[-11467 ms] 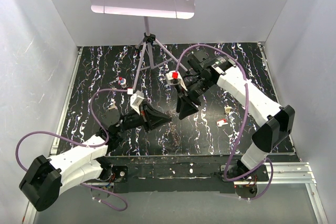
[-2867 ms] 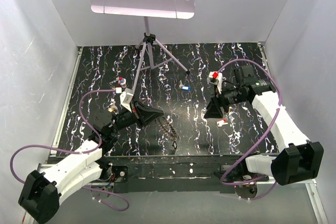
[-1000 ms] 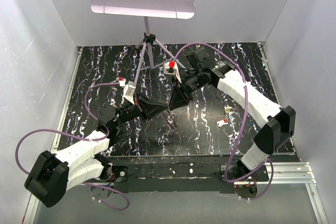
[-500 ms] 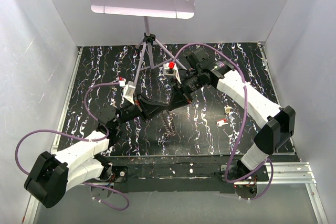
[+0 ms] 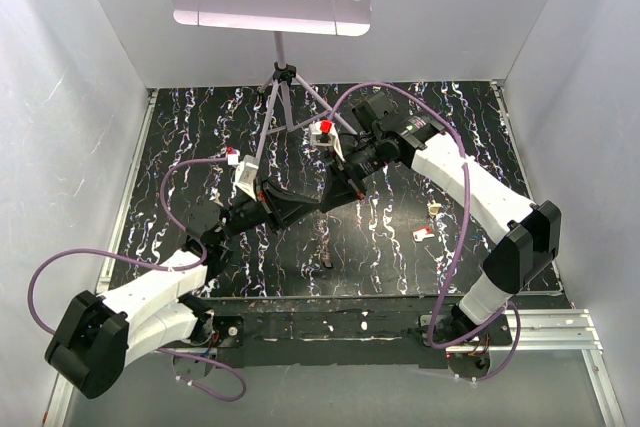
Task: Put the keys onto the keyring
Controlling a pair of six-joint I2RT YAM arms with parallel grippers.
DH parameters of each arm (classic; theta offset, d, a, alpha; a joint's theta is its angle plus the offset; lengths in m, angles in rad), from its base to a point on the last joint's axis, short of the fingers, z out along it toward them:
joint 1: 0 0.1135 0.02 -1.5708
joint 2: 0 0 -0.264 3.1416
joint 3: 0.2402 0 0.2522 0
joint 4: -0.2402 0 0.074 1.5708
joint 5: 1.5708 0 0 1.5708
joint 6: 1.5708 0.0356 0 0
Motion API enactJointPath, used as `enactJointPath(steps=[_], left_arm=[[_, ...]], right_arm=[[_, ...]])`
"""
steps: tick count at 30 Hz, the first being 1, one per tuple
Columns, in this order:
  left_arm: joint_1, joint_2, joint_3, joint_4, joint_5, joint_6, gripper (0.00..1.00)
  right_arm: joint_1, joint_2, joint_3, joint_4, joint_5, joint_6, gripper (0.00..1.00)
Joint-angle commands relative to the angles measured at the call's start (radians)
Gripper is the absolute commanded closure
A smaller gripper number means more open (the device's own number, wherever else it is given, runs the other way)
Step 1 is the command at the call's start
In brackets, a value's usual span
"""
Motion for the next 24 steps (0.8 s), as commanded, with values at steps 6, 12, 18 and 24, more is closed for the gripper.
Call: enactJointPath(steps=[6,12,18,24], left_arm=[[-0.002,-0.084,-0.010,-0.052,-0.017,-0.034,0.69],[0.011,-0.150,-0.014,-0.141,-0.014,-0.024,0.59],[0.028,-0.187,0.019,-0.304,0.020,0.015,0.58],[0.031,-0.179,0.076,-0.404,0.064,0.053,0.60]], right_arm=[[0.021,-0.008,0.032,-0.002,-0.016,-0.004,0.99],[0.021,-0.009,0.026,-0.002,-0.018,-0.006,0.99],[0.019,-0.009,0.026,-0.003,-0.019,-0.007,0.99],[0.019,-0.003,0.028,-0.003,-0.021,-0.007,0.99]])
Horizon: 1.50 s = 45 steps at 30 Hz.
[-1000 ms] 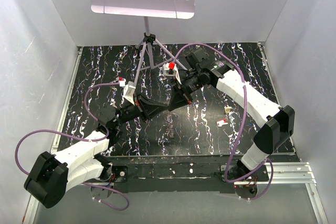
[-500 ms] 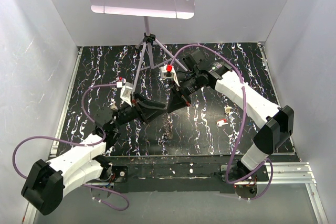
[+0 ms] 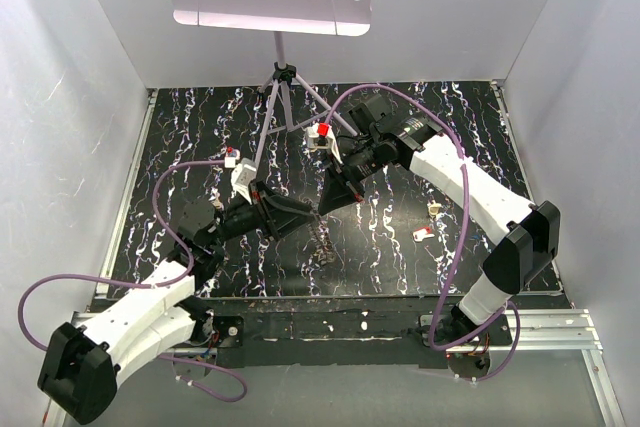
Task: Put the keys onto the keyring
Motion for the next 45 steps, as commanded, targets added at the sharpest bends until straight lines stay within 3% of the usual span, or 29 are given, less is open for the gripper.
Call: enactJointPath(steps=[1,24,41,45], left_arm=[[0.005,0.001,0.064,-0.079,0.048,0.037,0.61],[0.005,0.087,0.104,-0.013,0.071,0.005,0.85],[0.005,0.114,0.119,-0.028,0.097,0.022,0.89],[0.005,0.126,0.127,-0.039,0.117,0.030,0.98]], right_arm=[[0.003,-0.003,0.028,-0.002,-0.029,-0.004,0.99],[0.006,0.009,0.031,-0.005,-0.035,-0.001,0.99],[0.009,0.009,0.029,-0.004,-0.035,-0.001,0.99],[0.011,0.011,0.028,-0.004,-0.034,-0.001,0.99]])
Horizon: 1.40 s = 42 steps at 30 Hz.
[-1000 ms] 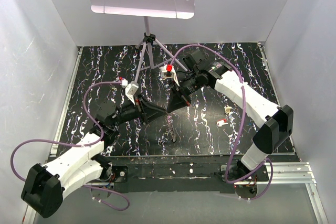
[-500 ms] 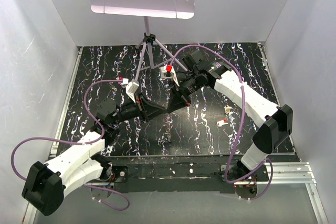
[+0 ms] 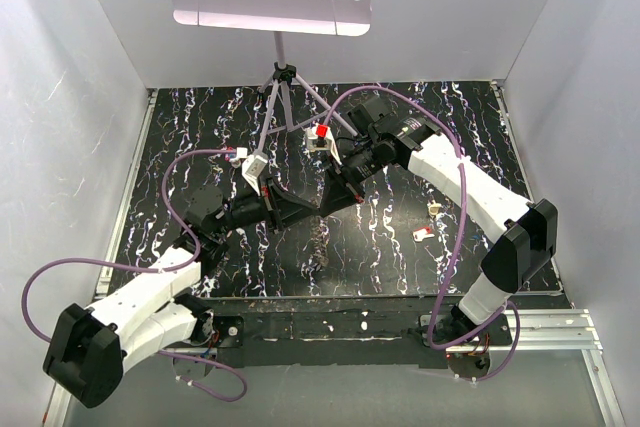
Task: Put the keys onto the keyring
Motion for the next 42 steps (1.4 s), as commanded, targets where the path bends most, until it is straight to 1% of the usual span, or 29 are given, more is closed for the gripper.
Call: enactJointPath(steps=[1,3,6,9,18,21,23,30,31,32,33,34,35,36,38,42], left_arm=[[0.002,0.014,0.046,-0.019,0.035,0.025,0.98],[0.002,0.020,0.051,-0.031,0.041,0.027,0.97],[0.002,0.014,0.050,-0.046,0.035,0.034,0.89],[0.002,0.007,0.040,-0.049,0.032,0.033,0.87],[0.003,-0.003,0.037,-0.055,0.032,0.038,0.90],[0.002,0.008,0.040,-0.051,0.038,0.038,0.94],[0.002,0.013,0.039,-0.045,0.044,0.039,1.00],[0.002,-0.006,0.033,-0.055,0.032,0.060,1.00],[0.000,-0.013,0.034,-0.068,0.024,0.074,1.00],[0.001,-0.022,0.033,-0.074,0.018,0.086,1.00],[0.002,-0.033,0.028,-0.078,0.012,0.099,1.00],[0.002,-0.044,0.023,-0.080,0.006,0.113,1.00],[0.002,-0.058,0.017,-0.080,0.003,0.125,1.00],[0.002,-0.073,0.008,-0.078,-0.003,0.137,1.00],[0.002,-0.102,-0.007,-0.065,-0.008,0.162,1.00],[0.002,-0.153,-0.053,0.026,0.009,0.186,1.00]], right_arm=[[0.010,0.000,0.028,0.020,-0.038,0.000,0.99],[0.011,0.000,0.029,0.018,-0.038,0.002,0.99],[0.010,0.000,0.028,0.018,-0.035,0.002,0.99],[0.008,0.000,0.028,0.018,-0.034,0.000,0.99],[0.011,0.001,0.028,0.018,-0.034,0.003,0.99],[0.011,0.001,0.028,0.018,-0.034,0.002,0.99],[0.011,0.003,0.028,0.020,-0.034,0.002,0.99],[0.010,0.000,0.031,0.014,-0.048,0.002,0.99],[0.011,-0.002,0.034,0.009,-0.051,0.000,0.97],[0.011,0.000,0.036,0.008,-0.052,0.000,0.86],[0.011,-0.005,0.039,0.002,-0.052,-0.003,0.73],[0.010,-0.010,0.042,-0.006,-0.052,-0.007,0.63],[0.010,-0.014,0.046,-0.020,-0.052,-0.022,0.55],[0.005,-0.020,0.052,-0.034,-0.051,-0.039,0.49],[-0.006,-0.039,0.056,-0.052,-0.051,-0.059,0.42],[-0.051,-0.082,0.057,-0.109,-0.081,-0.128,0.40]])
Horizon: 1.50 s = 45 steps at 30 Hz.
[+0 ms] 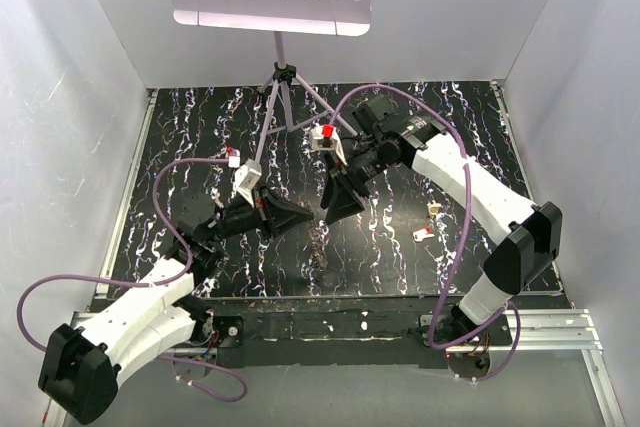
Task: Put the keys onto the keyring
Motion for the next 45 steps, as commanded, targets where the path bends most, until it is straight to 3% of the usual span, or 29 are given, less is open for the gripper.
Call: enactJointPath(steps=[1,4,9,13,19,23,31,38,45], left_arm=[[-0.001,-0.074,-0.048,0.136,0.007,0.058,1.00],[-0.001,-0.100,-0.069,0.208,0.024,0.062,1.00],[-0.001,-0.122,-0.080,0.240,0.027,0.062,1.00],[-0.001,-0.160,-0.076,0.188,0.024,0.083,1.00],[0.001,-0.266,-0.088,0.058,-0.017,0.137,1.00],[0.001,-0.309,-0.097,0.015,-0.030,0.157,1.00],[0.001,-0.353,-0.111,-0.025,-0.027,0.169,1.00],[0.001,-0.369,-0.123,-0.030,-0.030,0.178,1.00],[0.001,-0.363,-0.129,-0.027,-0.030,0.180,1.00]], right_arm=[[-0.055,-0.085,0.049,-0.084,-0.059,-0.109,0.40],[-0.112,-0.133,0.018,-0.121,-0.073,-0.201,0.40],[-0.232,-0.251,-0.166,-0.072,-0.080,-0.296,0.39],[-0.330,-0.337,-0.347,-0.065,0.045,-0.402,0.38],[-0.543,-0.355,-0.447,-0.150,0.212,-0.373,0.39],[-0.656,-0.347,-0.546,-0.103,0.346,-0.343,0.41],[-0.640,-0.271,-0.687,0.153,0.591,-0.182,0.50],[-0.619,-0.220,-0.737,0.357,0.622,-0.125,0.50],[-0.543,-0.147,-0.738,0.405,0.667,-0.122,0.51]])
